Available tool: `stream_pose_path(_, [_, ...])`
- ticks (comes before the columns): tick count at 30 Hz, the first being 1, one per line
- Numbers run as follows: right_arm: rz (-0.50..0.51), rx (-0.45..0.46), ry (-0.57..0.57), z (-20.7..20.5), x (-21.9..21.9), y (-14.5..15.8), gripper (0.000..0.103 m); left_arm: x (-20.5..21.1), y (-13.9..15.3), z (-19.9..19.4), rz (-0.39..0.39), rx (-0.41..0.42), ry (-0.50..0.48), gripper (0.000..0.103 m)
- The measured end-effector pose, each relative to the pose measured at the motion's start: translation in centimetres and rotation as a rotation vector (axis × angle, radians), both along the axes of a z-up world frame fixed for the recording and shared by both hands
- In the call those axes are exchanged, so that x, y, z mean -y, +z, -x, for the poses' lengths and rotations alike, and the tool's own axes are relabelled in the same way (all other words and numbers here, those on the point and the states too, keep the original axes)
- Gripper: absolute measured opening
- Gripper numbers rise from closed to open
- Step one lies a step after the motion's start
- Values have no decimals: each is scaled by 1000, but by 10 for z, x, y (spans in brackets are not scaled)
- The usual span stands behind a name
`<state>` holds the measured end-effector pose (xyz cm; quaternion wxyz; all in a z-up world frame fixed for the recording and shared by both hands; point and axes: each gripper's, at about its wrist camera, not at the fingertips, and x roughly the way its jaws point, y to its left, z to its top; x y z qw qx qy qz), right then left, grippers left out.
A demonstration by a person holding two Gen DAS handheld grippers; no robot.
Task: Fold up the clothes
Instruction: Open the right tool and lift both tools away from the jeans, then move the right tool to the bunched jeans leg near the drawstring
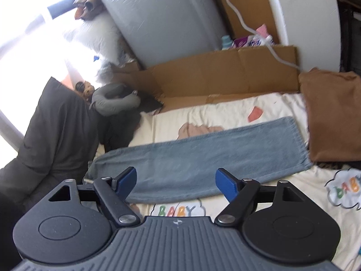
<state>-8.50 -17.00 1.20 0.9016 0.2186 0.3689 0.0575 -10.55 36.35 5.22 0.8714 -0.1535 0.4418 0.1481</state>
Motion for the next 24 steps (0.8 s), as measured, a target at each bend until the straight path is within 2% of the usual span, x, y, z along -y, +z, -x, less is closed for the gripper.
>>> stream_pose_path(10, [-32, -70, 61, -16, -46, -54, 79, -3, -49, -8, 27, -78, 4, 82])
stream_pose_path(18, [-54, -152, 101, -28, -68, -87, 76, -25, -76, -12, 64, -151, 37, 82])
stream_pose_path(24, [-130, -216, 59, -35, -69, -118, 74, -27, -95, -22, 71, -188, 34, 82])
